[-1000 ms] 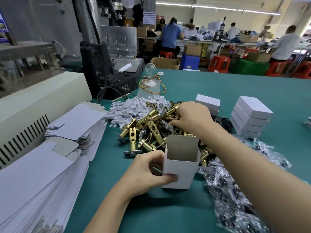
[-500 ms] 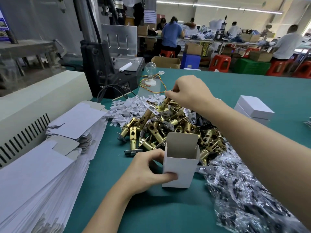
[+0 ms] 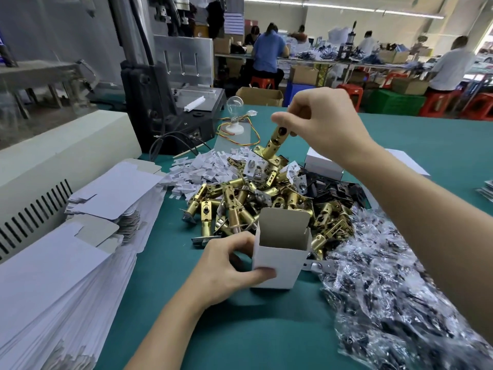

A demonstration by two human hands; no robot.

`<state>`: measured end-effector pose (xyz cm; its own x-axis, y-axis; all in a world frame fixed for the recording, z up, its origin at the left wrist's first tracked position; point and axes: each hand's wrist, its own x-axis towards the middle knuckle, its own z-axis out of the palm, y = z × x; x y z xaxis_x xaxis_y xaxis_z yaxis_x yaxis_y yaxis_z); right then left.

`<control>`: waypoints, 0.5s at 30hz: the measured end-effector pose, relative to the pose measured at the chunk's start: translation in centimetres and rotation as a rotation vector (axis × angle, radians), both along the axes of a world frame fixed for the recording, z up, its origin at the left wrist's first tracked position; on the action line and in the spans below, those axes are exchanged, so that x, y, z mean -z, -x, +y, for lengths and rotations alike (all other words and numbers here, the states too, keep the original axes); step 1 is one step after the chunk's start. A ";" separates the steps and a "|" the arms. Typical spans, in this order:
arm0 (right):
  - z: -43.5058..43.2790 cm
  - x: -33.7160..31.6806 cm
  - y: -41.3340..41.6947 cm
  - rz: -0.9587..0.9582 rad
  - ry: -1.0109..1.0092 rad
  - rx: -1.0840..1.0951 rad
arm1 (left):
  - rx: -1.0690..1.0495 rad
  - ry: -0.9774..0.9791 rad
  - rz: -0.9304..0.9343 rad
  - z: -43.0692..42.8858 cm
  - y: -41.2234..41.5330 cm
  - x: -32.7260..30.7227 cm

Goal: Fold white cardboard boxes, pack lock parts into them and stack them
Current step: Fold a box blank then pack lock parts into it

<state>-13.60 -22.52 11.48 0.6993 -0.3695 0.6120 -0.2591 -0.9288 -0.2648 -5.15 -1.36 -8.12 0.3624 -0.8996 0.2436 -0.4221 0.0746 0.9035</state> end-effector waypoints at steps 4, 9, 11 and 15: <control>1.7 -0.2 3.8 -0.208 -0.309 -0.259 | -0.059 0.077 -0.053 -0.1 -0.2 0.2; 3.5 1.8 7.9 -0.189 -0.637 -0.419 | -0.057 0.088 -0.097 -0.2 -0.1 0.3; 3.9 2.7 9.0 -0.178 -0.661 -0.448 | -0.064 0.080 -0.129 -0.2 0.0 0.3; 4.6 3.7 9.7 -0.160 -0.669 -0.444 | -0.063 0.077 -0.131 -0.1 0.0 0.2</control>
